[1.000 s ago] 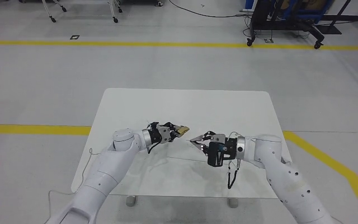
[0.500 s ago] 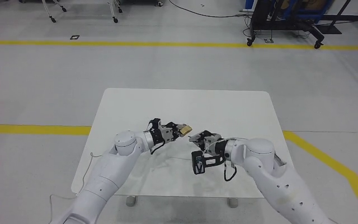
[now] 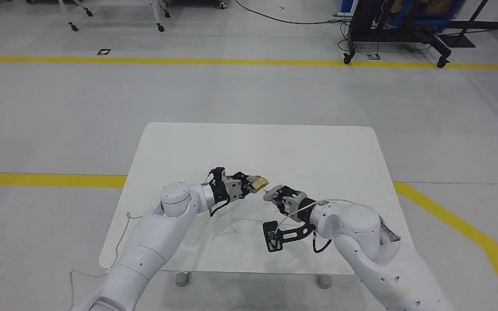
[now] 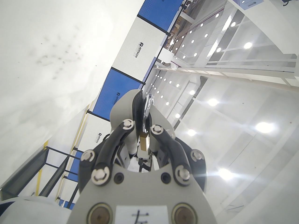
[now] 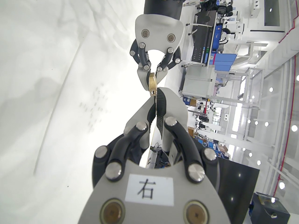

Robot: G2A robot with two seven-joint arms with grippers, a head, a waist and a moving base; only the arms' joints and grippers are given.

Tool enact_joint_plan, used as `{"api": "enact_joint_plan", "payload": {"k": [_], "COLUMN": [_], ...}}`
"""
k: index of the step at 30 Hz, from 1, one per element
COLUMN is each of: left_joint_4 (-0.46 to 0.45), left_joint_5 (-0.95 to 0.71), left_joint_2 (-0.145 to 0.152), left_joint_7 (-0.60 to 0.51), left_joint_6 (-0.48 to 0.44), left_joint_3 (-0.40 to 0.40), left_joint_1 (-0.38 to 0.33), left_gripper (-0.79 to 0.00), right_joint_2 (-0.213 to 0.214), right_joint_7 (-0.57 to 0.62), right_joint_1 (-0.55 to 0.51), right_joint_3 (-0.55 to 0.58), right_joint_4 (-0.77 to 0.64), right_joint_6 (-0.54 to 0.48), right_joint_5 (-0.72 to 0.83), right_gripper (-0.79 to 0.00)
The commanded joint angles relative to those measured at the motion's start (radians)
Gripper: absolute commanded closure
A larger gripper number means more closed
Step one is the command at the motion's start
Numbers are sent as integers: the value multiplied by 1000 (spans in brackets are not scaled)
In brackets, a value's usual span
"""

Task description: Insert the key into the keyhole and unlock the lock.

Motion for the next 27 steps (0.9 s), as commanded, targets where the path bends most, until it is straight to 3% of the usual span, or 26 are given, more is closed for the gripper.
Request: {"api": "enact_joint_plan", "payload": {"k": [1, 27], "left_joint_4": [0, 4], "left_joint_5": [2, 21], "left_joint_2": [0, -5], "left_joint_7": [-4, -27], "left_joint_6": [5, 7], "left_joint_3": [1, 7], "left_joint_1": [-1, -5], "left_gripper": [0, 0], "right_joint_2": [1, -7], "right_joint_7": [8, 95], "right_joint_1": [2, 41], "right_joint_3": [-12, -69], "right_joint_4": [-9, 5], "right_joint_6": [-8, -60], "right_joint_5": [-21, -69], "right_gripper": [0, 0]}}
